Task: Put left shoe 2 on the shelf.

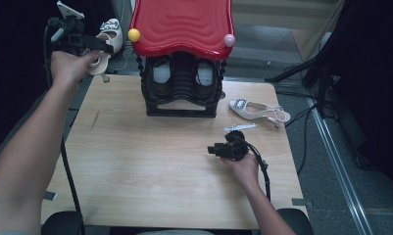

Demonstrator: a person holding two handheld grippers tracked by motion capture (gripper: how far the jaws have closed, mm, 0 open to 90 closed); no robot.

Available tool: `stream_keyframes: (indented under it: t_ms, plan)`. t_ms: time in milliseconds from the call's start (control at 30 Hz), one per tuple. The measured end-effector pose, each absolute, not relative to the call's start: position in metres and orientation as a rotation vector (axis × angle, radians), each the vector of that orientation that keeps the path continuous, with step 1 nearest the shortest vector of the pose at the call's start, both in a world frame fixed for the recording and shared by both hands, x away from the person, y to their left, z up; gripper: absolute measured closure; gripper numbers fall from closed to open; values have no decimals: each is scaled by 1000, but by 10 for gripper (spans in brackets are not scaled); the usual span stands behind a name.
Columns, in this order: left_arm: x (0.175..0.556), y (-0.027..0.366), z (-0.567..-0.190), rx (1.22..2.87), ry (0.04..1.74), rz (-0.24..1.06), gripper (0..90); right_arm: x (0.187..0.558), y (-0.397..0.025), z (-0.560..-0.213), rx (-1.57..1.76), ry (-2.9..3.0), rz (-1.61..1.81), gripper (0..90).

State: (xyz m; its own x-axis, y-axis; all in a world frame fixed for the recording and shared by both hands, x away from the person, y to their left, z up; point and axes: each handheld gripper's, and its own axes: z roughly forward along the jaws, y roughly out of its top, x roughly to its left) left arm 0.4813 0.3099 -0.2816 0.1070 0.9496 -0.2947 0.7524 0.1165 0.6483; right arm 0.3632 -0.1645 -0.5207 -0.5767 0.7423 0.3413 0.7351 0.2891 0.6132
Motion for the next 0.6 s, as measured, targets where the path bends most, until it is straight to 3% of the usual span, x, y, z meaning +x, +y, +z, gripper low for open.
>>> stream_keyframes:
  t_ms: [600]
  plan:
    - [484, 276, -187, 1653, 1606, 434, 317, 362, -165, -520, 1436, 2516, 1194, 594]
